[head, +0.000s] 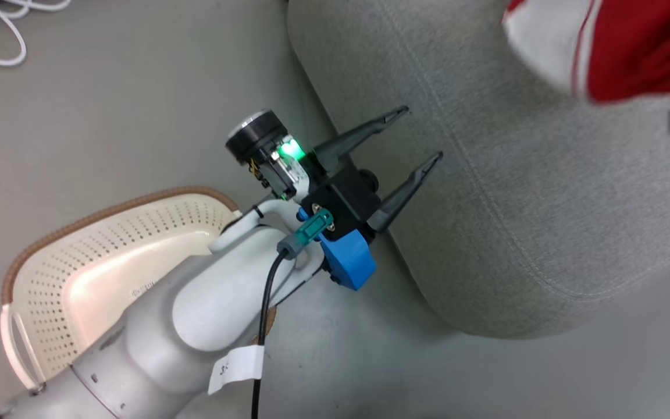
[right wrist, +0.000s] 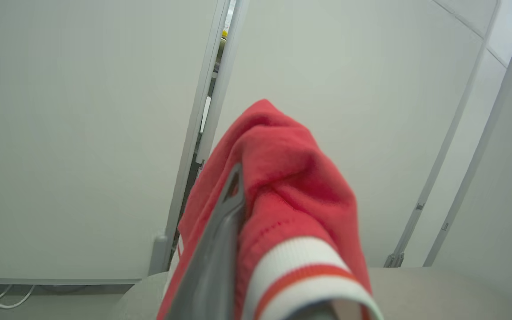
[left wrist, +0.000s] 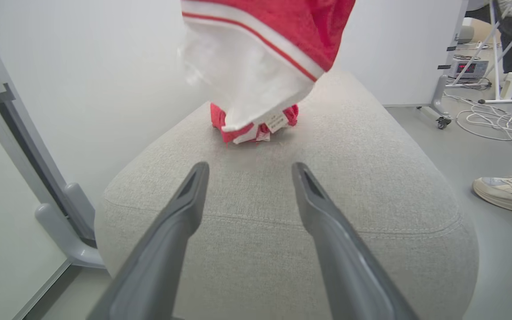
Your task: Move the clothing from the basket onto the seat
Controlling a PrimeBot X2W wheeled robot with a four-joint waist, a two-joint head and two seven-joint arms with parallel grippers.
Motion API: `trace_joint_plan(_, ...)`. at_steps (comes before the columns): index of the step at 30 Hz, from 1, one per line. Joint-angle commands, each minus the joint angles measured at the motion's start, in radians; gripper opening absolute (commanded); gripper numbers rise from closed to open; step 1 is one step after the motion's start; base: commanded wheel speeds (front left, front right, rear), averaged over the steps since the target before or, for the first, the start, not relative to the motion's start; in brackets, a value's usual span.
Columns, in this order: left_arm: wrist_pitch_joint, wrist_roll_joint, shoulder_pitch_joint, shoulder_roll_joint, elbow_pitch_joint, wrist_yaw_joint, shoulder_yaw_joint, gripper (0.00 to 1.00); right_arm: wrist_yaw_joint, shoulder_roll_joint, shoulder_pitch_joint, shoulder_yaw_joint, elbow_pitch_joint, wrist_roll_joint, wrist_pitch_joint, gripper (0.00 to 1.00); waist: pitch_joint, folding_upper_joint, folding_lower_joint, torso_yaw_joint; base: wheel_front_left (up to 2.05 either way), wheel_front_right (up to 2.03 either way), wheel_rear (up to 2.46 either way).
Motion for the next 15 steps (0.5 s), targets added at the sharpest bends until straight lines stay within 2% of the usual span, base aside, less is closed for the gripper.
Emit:
trace_joint_plan(1, 0.004, 0.006, -0.022, 0.011, -0.008, 0.005, 0.003, 1.00, 0.000, -0.019, -0.038, -0.016, -0.005, 0.001, -0.001, 0.00, 0.052, 0.0000, 0.0000, 0.008, 0.00, 0.00, 0.00)
trace_joint_plan(8, 0.046, 0.032, -0.082, 0.048, -0.075, 0.006, -0.001, 1.00, 0.000, -0.131, -0.242, -0.228, -0.020, 0.015, -0.001, 0.00, 0.197, 0.0000, 0.0000, 0.035, 0.00, 0.00, 0.00)
trace_joint_plan(12, 0.062, 0.048, -0.115, 0.067, -0.115, 0.007, 0.000, 1.00, 0.000, -0.203, -0.295, -0.317, 0.041, 0.020, -0.001, 0.00, 0.267, 0.0000, 0.0000, 0.049, 0.00, 0.00, 0.00)
trace_joint_plan(15, 0.071, 0.058, -0.138, 0.080, -0.141, 0.007, 0.001, 1.00, 0.000, -0.231, -0.310, -0.358, 0.131, 0.018, -0.001, 0.00, 0.312, 0.0000, 0.0000, 0.056, 0.00, 0.00, 0.00)
